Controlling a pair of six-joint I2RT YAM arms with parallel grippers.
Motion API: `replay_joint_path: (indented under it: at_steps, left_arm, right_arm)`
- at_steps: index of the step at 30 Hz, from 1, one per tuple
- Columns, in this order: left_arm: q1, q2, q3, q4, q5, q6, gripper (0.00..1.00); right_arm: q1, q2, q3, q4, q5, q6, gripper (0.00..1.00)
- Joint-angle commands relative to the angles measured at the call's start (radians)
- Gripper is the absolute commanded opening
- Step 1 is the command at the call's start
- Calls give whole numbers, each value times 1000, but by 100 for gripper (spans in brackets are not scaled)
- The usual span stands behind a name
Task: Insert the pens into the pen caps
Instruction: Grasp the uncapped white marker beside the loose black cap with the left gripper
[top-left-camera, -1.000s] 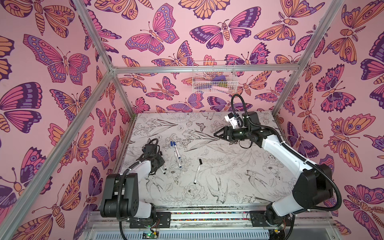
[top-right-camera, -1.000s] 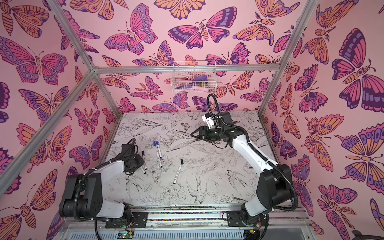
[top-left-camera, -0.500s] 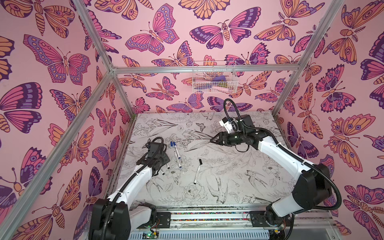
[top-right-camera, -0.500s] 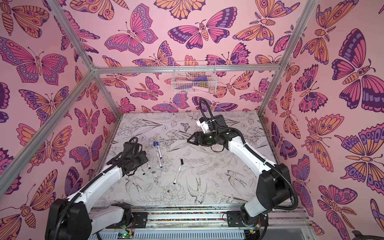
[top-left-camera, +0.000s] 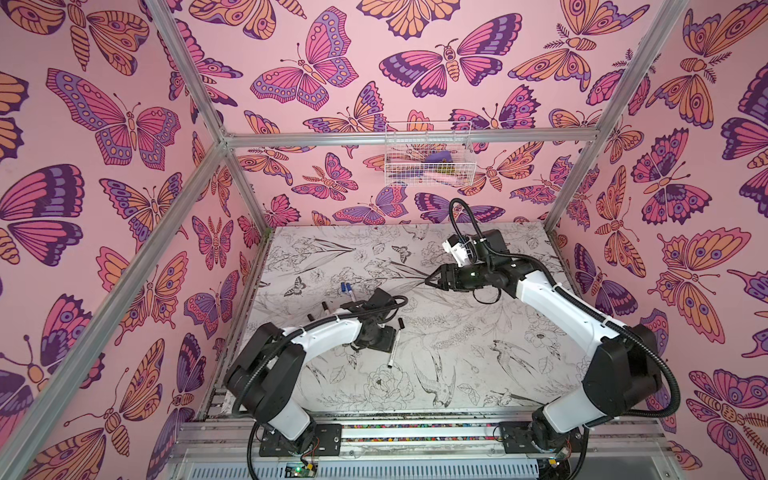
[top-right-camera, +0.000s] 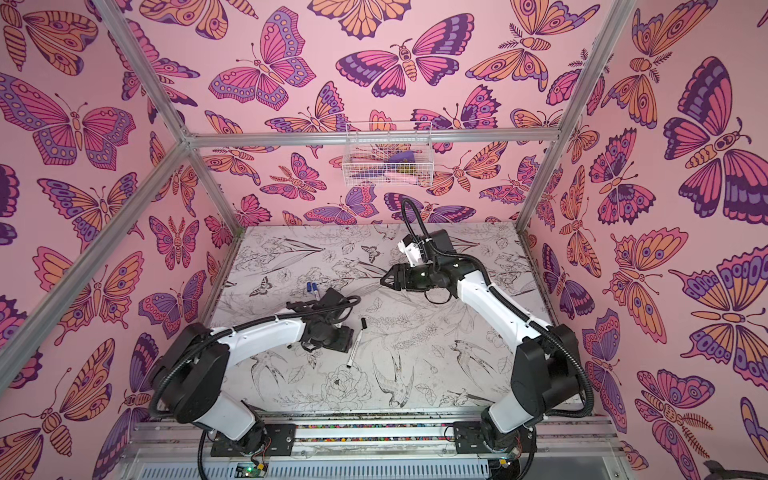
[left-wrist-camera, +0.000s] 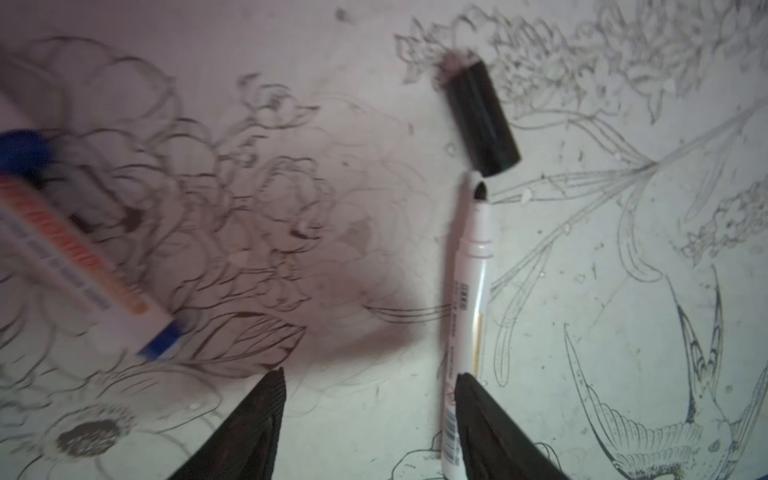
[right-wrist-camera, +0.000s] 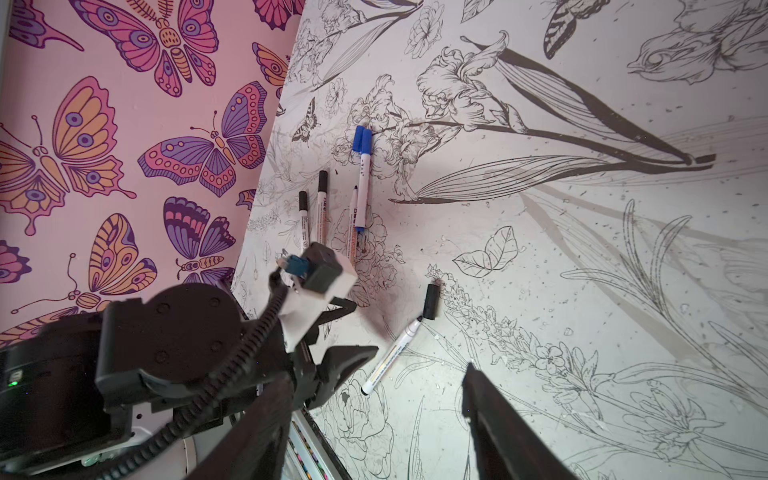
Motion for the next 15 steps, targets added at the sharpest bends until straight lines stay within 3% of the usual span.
replay_joint_path:
  at_steps: [1, 9, 15]
  left_arm:
    - [-40, 56, 48, -14, 56, 95, 68]
    - [-58, 95, 37, -39, -28, 48, 63]
    - [-109, 119, 24, -158, -164, -41, 35]
  right_arm:
    - [-5, -10, 16, -27, 15, -37, 67]
    - [-4, -9, 9, -28, 21, -39, 66]
    - [-6, -18, 1, -20, 36, -35, 66]
